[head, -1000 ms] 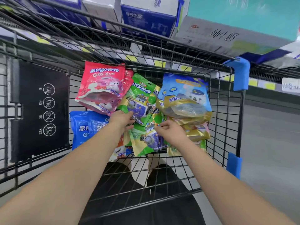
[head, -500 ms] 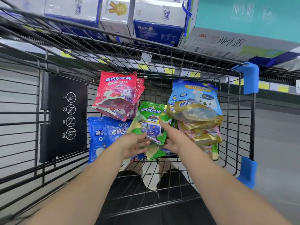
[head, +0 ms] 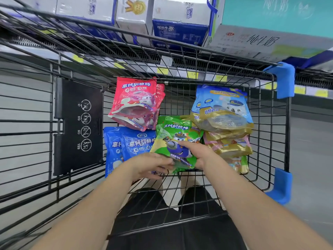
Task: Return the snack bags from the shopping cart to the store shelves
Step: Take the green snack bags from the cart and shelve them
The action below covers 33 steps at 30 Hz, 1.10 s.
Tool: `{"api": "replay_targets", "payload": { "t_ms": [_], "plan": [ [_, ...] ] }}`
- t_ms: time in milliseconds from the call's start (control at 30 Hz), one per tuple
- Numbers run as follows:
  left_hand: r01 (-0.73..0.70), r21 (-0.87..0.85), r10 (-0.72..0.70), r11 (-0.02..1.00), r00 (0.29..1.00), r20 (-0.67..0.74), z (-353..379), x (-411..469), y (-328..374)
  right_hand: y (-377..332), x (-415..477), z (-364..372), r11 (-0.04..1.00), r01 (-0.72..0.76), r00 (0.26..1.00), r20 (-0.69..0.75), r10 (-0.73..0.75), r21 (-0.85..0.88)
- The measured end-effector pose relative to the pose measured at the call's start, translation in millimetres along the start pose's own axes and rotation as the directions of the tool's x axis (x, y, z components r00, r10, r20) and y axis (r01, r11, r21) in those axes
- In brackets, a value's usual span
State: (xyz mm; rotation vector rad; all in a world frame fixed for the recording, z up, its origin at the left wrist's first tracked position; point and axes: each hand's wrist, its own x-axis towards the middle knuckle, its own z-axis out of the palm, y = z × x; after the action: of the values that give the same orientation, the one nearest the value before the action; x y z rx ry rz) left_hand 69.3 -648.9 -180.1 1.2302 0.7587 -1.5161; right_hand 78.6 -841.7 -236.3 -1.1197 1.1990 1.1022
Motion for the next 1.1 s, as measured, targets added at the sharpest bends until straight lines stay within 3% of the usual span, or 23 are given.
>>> {"api": "replay_targets", "payload": {
  "t_ms": [133, 300, 433, 533, 667, 933, 1100],
  "plan": [
    [0.050, 0.361, -0.057, 0.931, 0.998, 0.010, -12, -5, -8, 1, -9, -10, 0.997, 0.008, 1.000, -0.013, -0.009, -0.080],
    [0.090, 0.556, -0.108, 0.826, 0.994, 0.000, -4, -6, -2, 11, -20, -26, 0.997, 0.011, 1.000, -0.027, -0.013, -0.078],
    [0.133, 0.691, -0.029, 0.710, 0.987, -0.159, -6, 13, -7, 20, -27, -51, 0.992, -0.002, 0.998, -0.059, -0.005, -0.127],
    [0.078, 0.568, 0.144, 0.820, 0.931, -0.336, -4, 32, -13, 28, -32, -66, 0.979, 0.006, 0.998, -0.053, -0.018, -0.205],
    [0.081, 0.410, 0.129, 0.908, 0.880, -0.458, 11, 47, -8, 31, -39, -77, 0.971, 0.019, 0.999, -0.042, -0.030, -0.238],
    [0.046, 0.192, 0.064, 0.980, 0.847, -0.528, 15, 76, -13, 33, -59, -96, 0.963, 0.031, 0.998, -0.037, -0.043, -0.269],
    [-0.122, -0.013, 0.097, 0.992, 0.847, -0.523, 27, 82, -5, 29, -67, -102, 0.968, 0.040, 0.998, -0.033, -0.050, -0.247]
  ]
}}
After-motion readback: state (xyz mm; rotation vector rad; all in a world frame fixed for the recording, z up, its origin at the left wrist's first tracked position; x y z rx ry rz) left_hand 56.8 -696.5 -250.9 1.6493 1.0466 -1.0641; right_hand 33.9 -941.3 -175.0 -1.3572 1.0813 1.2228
